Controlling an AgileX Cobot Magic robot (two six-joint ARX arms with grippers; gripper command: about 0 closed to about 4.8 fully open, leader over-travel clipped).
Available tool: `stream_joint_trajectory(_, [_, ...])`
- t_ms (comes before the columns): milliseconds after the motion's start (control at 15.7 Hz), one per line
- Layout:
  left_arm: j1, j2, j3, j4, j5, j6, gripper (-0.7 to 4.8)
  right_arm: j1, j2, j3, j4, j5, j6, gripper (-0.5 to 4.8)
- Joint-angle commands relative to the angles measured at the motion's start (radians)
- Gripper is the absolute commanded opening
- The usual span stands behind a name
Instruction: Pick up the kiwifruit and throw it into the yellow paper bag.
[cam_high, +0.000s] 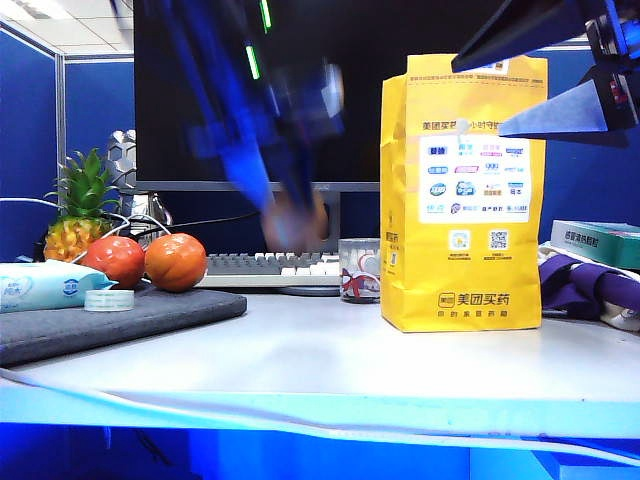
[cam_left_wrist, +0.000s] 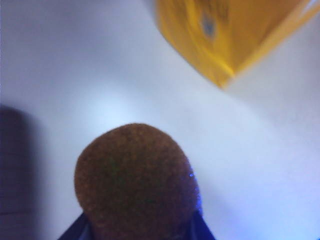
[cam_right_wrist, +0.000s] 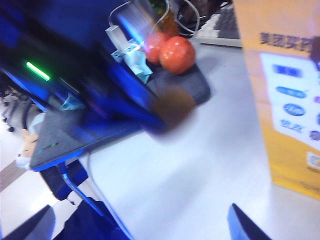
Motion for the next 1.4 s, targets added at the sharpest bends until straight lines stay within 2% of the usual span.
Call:
stream_joint_trajectory(64, [-0.013, -0.125, 0.063, -0.029, -0.004, 0.142, 1.19, 0.0, -0.003, 0.007, 0.048, 0.011, -0.021, 4.79])
stream_joint_trajectory(191, [-0.026, -0.243, 0.072, 0.09, 0.113, 0.276, 1.19, -0.003, -0.011, 0.008, 0.079, 0.029, -0.021, 4.79])
stream_joint_trajectory(382, [-0.02, -0.269, 0.071, 0.303, 0.281, 0.309, 1.19, -0.007, -0.061, 0.008, 0.139, 0.023, -0.022, 4.79])
stream_joint_trajectory(510, [-0.004, -0.242, 0.063, 0.476, 0.418, 0.312, 1.19, -0.005, -0.165, 0.008, 0.175, 0.059, -0.089, 4.79])
stream_joint_trajectory(573, [-0.004, -0.208, 0.064, 0.576, 0.478, 0.307, 1.19, -0.006, -0.247, 0.008, 0.172, 0.147, -0.133, 4.79])
stream_joint_trajectory(637, [0.001, -0.167, 0.064, 0.666, 0.483, 0.277, 1.19, -0.006, -0.323, 0.008, 0.171, 0.22, -0.134, 4.79])
stream_joint_trajectory(701, [0.0, -0.096, 0.074, 0.767, 0.486, 0.245, 1.19, -0.006, -0.407, 0.008, 0.171, 0.235, -0.134, 4.79])
stream_joint_trajectory(828, [-0.007, 0.007, 0.137, 0.821, 0.491, 0.184, 1.19, -0.006, -0.466, 0.008, 0.138, 0.235, -0.134, 4.79])
stream_joint_trajectory(956, [-0.018, 0.122, 0.254, 0.821, 0.535, 0.109, 1.2, -0.006, -0.484, 0.007, 0.046, 0.235, -0.139, 4.79])
stream_joint_trajectory(1019, [-0.019, 0.158, 0.291, 0.82, 0.527, 0.072, 1.22, -0.006, -0.484, 0.007, 0.003, 0.233, -0.151, 4.79])
stream_joint_trajectory(1083, [-0.019, 0.17, 0.296, 0.82, 0.532, 0.052, 1.74, -0.004, -0.484, 0.007, -0.031, 0.23, -0.151, 4.79])
stream_joint_trajectory(1211, [-0.02, 0.17, 0.296, 0.793, 0.53, 0.045, 4.79, -0.006, -0.484, 0.007, -0.04, 0.232, -0.155, 4.79])
stream_joint_trajectory(1338, [-0.019, 0.168, 0.296, 0.781, 0.532, 0.042, 4.79, -0.006, -0.484, 0.007, -0.013, 0.232, -0.177, 4.79])
stream_joint_trajectory(1402, [0.003, 0.137, 0.296, 0.714, 0.538, 0.043, 4.79, -0.006, -0.485, 0.007, 0.013, 0.241, -0.178, 4.79])
